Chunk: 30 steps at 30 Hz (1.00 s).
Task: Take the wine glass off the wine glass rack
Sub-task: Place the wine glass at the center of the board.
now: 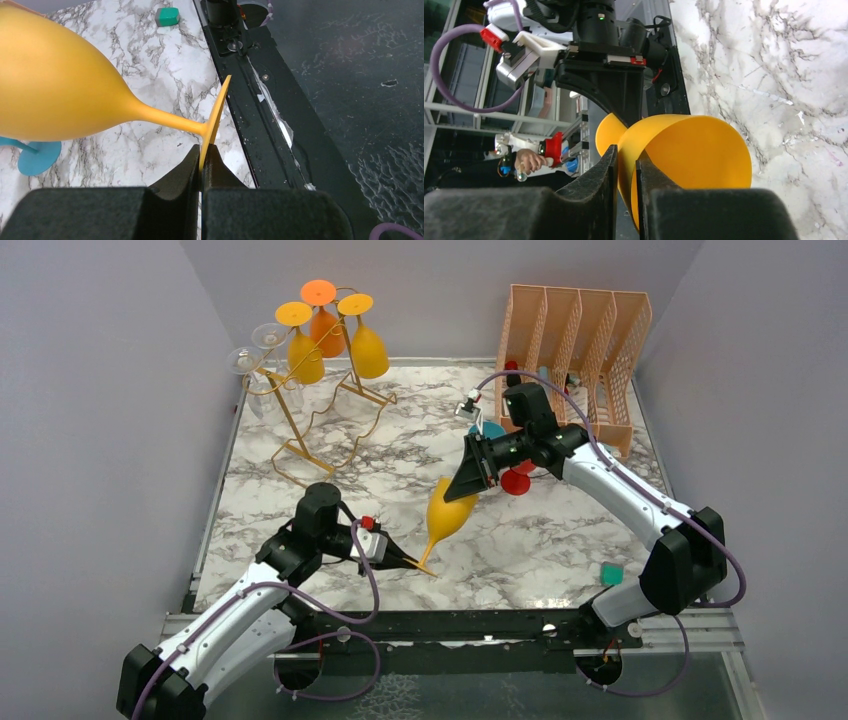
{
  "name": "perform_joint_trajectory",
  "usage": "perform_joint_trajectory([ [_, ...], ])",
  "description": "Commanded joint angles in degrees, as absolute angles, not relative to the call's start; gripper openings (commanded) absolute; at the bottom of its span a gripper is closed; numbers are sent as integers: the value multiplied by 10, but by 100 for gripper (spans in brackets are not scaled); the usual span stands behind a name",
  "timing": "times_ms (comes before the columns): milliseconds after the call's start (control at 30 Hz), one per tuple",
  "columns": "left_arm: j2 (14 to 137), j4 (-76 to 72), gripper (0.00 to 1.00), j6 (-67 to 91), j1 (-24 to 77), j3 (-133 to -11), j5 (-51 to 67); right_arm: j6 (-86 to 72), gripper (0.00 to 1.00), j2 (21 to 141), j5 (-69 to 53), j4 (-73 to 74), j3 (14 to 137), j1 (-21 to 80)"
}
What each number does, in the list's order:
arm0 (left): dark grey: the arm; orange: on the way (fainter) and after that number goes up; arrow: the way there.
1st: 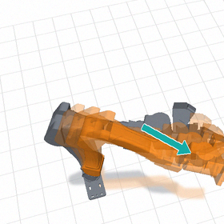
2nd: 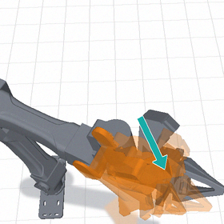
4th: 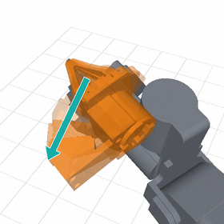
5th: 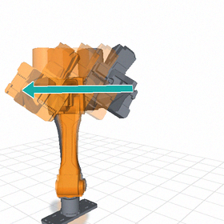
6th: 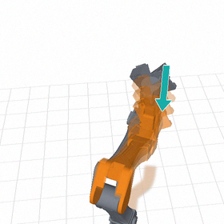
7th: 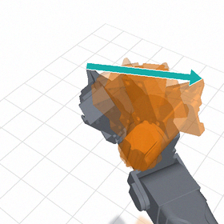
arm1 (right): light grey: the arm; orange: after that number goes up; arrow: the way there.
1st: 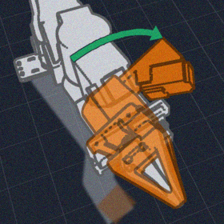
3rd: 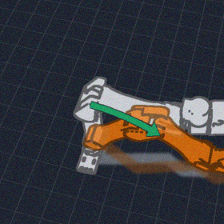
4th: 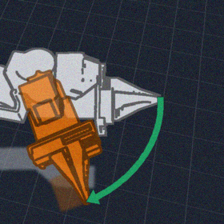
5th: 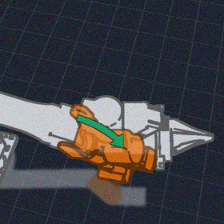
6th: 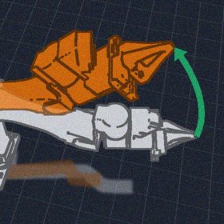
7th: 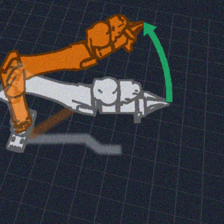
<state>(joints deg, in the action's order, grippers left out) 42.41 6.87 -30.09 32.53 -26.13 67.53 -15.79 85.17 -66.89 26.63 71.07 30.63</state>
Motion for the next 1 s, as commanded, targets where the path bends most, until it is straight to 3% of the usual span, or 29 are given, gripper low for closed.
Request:
perform_joint_trajectory([
  [0,420,85,0,-312,323,-272,658,-158,11,848,-726,289,716,313],
  [100,419,85,0,-312,323,-269,665,-162,1,846,-732,285,715,313],
  [233,423,85,0,-310,323,-267,681,-172,1,839,-722,274,703,313],
  [433,424,85,24,-308,323,-263,686,-174,1,827,-708,266,688,313],
  [567,428,85,33,-304,323,-263,693,-159,1,823,-683,282,689,313],
  [667,427,88,44,-300,323,-263,686,-149,1,821,-660,300,686,312],
  [733,423,88,59,-298,323,-262,675,-142,1,817,-643,307,680,313],
  [867,413,85,72,-286,323,-265,648,-131,1,801,-590,324,669,313],
  [967,402,63,98,-256,323,-260,612,-126,1,785,-540,333,661,313],
])
